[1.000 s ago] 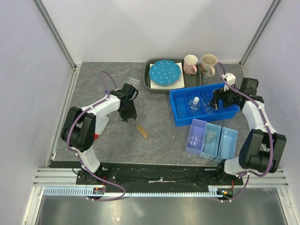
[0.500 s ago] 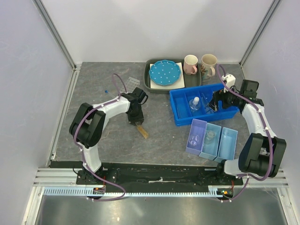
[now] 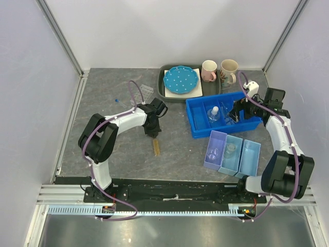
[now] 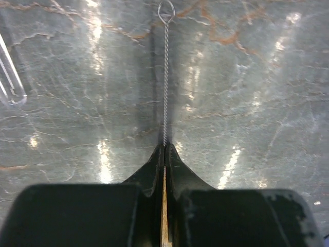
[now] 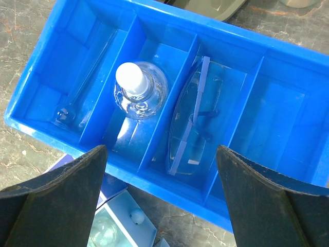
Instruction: Organize the chemistry lab equipment
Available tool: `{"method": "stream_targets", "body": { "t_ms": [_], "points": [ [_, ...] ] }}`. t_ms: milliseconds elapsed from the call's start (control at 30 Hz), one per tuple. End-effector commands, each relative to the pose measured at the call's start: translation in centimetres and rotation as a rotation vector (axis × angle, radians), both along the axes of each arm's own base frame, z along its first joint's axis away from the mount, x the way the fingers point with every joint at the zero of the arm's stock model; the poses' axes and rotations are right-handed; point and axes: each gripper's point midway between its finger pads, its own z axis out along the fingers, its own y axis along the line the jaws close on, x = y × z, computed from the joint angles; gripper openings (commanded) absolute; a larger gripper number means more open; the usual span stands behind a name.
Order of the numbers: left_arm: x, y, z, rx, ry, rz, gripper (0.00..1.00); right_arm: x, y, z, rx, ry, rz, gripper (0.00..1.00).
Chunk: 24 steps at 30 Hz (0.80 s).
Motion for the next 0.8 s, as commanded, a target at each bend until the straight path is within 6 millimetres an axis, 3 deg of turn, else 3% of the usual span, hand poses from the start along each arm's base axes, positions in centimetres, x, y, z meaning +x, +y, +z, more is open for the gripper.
{"method": "stream_targets", "body": {
  "t_ms": [0,100,233,267,300,367,400,433,500,533,567,600,633,767],
  "points": [
    [1.0,-2.5,4.1,-0.128,-0.14,-0.047,0.02,-0.1,0.4,2.1,-0.033,-0.103,0.046,0.94],
    [0.6,-4.2,6.7,-0.27,-0.228,-0.107,0.02,-0.3,0.3,3.9,-0.063,-0.167,0.044,0.94],
    [-0.2,-6.1,11.3,-0.469,-0.374,-0.197,0.02,0.1,-0.6,7.8,-0.102,-0.268,-0.016,0.98],
    [-1.0,-6.3,11.5,-0.497,-0.389,-0.223,0.02,0.7,-0.8,9.4,-0.081,-0.279,-0.05,0.98],
    [-1.1,-7.2,14.9,-0.589,-0.488,-0.264,0.02,1.0,-1.0,9.9,-0.052,-0.264,-0.082,0.98],
    [-2.1,-7.8,16.5,-0.652,-0.552,-0.308,0.02,1.3,-0.1,10.5,0.03,-0.213,-0.067,0.98],
    [-2.4,-8.0,18.7,-0.694,-0.616,-0.324,0.02,0.9,0.9,10.5,0.061,-0.193,0.002,0.98],
    [-2.4,-8.5,20.3,-0.732,-0.674,-0.338,0.02,-0.2,3.6,10.7,0.189,-0.156,0.15,0.98],
    [-2.8,-9.0,22.0,-0.785,-0.725,-0.352,0.02,-1.8,6.7,10.7,0.284,-0.072,0.254,0.98],
    [-2.8,-9.4,24.0,-0.835,-0.789,-0.363,0.02,-2.7,9.7,10.3,0.267,-0.049,0.324,0.98],
    [-3.2,-9.7,24.4,-0.87,-0.794,-0.357,0.02,-3.6,11.3,9.2,0.241,-0.025,0.358,0.98],
    [-3.3,-10.0,25.0,-0.894,-0.811,-0.36,0.02,-4.9,13.2,9.3,0.21,-0.045,0.414,0.98],
    [-3.1,-10.3,25.9,-0.919,-0.84,-0.361,0.02,-7.0,16.4,8.2,0.191,-0.024,0.513,0.98],
    [-2.8,-11.3,27.8,-0.965,-0.882,-0.335,0.02,-10.8,21.4,9.1,0.273,-0.023,0.679,0.98]
  ]
}}
